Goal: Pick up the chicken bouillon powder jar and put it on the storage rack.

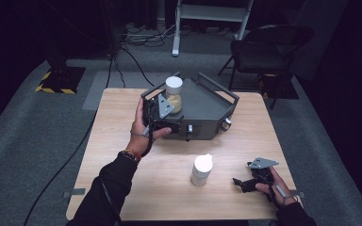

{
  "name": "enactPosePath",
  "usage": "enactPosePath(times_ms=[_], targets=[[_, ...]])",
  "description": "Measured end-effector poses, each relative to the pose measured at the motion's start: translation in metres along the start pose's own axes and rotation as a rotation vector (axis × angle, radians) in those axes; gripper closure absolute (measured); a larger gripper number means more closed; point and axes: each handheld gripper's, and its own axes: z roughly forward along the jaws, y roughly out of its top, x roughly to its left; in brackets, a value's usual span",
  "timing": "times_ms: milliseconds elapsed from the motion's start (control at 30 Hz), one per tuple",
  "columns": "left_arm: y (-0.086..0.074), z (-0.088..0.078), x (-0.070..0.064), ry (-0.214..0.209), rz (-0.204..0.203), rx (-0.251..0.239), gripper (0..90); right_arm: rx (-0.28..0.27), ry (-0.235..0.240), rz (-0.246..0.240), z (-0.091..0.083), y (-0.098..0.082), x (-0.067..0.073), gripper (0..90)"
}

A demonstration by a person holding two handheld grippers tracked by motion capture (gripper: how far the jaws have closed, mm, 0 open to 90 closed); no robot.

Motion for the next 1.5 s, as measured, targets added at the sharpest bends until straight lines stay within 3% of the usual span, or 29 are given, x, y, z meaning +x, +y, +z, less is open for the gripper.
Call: enactPosePath(times_ms=[467, 700, 933, 1500], targets=[[-0.015, -0.012, -0.013, -0.028, 0.104, 0.036, 0.8, 0.0, 0.0, 0.0, 0.0, 0.0, 0.0, 0.0], [-0.026, -0.017, -0.018, -0.041, 0.125, 0.053, 0.9, 0.0, 0.0, 0.0, 0.0, 0.0, 0.0, 0.0], [-0.043, -0.019, -0.019, -0.062, 0.117, 0.086, 0.9, 0.0, -0.001, 0.002, 0.0, 0.0, 0.0, 0.0], [-0.078, -0.026, -0.038, -0.066, 0.181, 0.195, 1.0, 0.0, -0.002, 0.003, 0.0, 0.0, 0.001, 0.0]])
